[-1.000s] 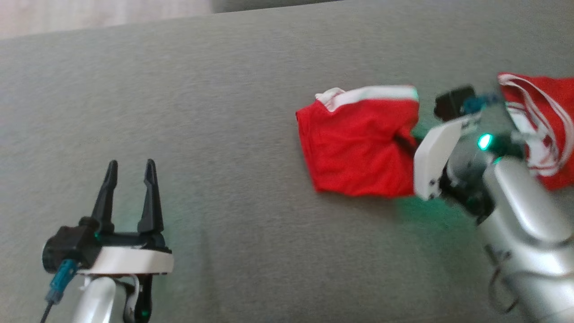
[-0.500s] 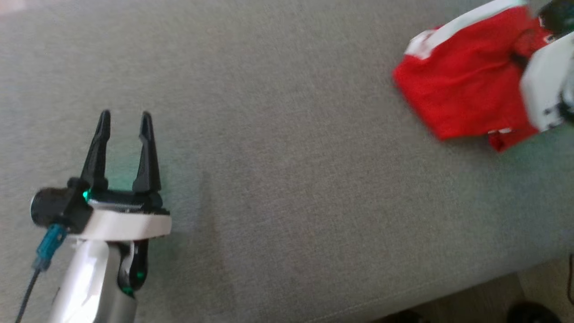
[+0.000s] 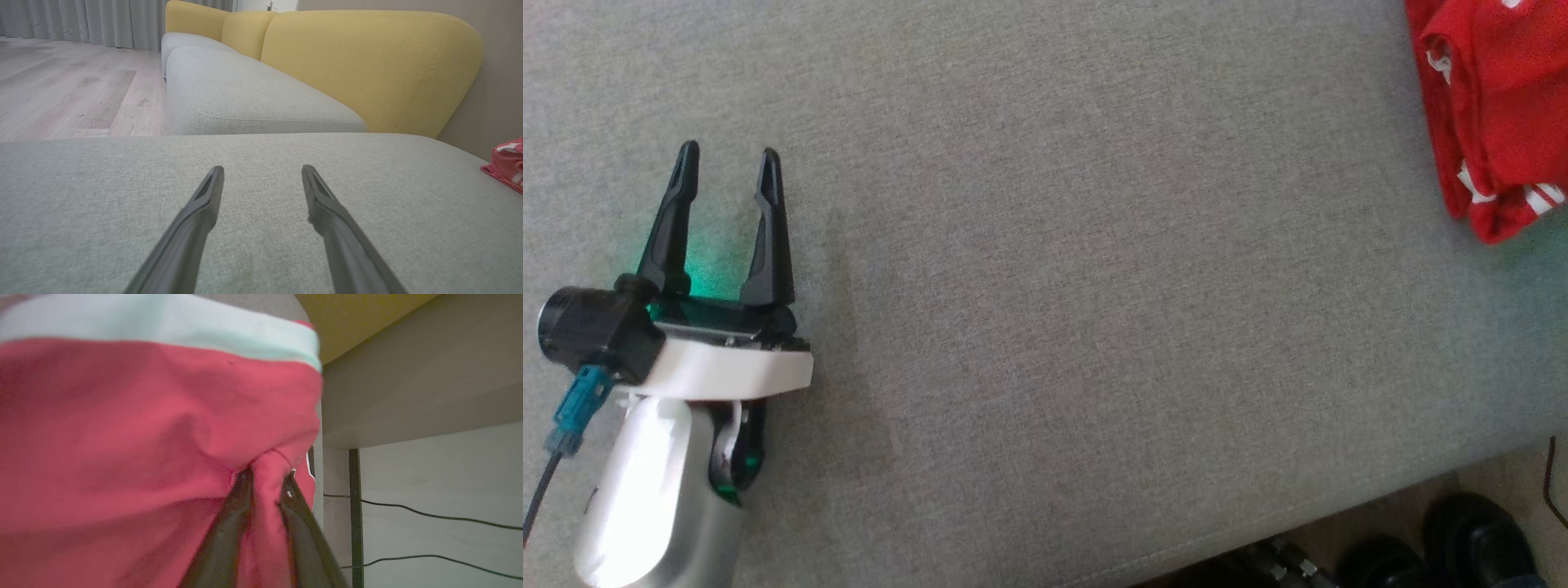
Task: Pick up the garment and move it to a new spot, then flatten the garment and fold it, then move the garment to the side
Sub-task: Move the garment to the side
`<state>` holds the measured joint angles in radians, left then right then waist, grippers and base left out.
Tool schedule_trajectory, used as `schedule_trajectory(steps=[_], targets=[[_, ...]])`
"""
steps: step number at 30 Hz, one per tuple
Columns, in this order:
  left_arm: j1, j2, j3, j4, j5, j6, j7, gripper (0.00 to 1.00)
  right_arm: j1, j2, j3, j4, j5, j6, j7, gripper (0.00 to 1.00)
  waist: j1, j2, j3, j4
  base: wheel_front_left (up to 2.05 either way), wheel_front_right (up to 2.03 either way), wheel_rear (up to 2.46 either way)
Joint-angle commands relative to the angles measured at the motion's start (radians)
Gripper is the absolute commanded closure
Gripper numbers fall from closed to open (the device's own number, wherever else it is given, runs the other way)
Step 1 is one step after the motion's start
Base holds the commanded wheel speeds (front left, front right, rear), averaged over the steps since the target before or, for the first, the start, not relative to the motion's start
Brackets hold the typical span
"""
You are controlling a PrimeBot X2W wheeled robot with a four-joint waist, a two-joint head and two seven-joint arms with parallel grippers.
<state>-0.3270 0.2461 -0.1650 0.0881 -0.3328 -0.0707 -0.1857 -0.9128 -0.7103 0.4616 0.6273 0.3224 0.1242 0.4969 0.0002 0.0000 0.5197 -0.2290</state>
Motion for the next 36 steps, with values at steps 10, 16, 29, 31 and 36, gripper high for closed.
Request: schedule_trajectory(steps=[10, 16, 29, 31, 36], targets=[[-0.005, 0.01, 0.022, 0.014, 0.011, 0.015, -0.033, 0.0, 0.037, 0.083, -0.137, 0.115, -0.069, 0.007, -0.089, 0.0, -0.0002, 0.0, -0.107, 0.014, 0.0, 0.0, 0.0], [0.083, -0.011, 0.04, 0.075, -0.016, 0.02, -0.06, 0.0, 0.172, 0.203, -0.189, 0.027, -0.012, 0.007, -0.237, 0.0, -0.0002, 0.0, -0.264, 0.037, 0.0, 0.0, 0.0], [0.281, -0.051, 0.098, 0.11, -0.042, 0.047, -0.075, 0.0, 0.603, 0.388, -0.274, -0.356, -0.025, 0.007, -0.511, 0.0, -0.0002, 0.0, -0.479, 0.143, 0.0, 0.0, 0.0], [0.299, -0.053, 0.104, 0.114, -0.045, 0.047, -0.075, 0.0, 0.655, 0.416, -0.3, -0.389, -0.05, 0.007, -0.519, 0.0, -0.0002, 0.0, -0.492, 0.154, 0.0, 0.0, 0.0], [0.329, -0.056, 0.109, 0.121, -0.042, 0.04, -0.076, 0.0, 0.749, 0.477, -0.336, -0.442, -0.1, 0.007, -0.505, 0.0, -0.0002, 0.0, -0.508, 0.176, 0.0, 0.0, 0.0]])
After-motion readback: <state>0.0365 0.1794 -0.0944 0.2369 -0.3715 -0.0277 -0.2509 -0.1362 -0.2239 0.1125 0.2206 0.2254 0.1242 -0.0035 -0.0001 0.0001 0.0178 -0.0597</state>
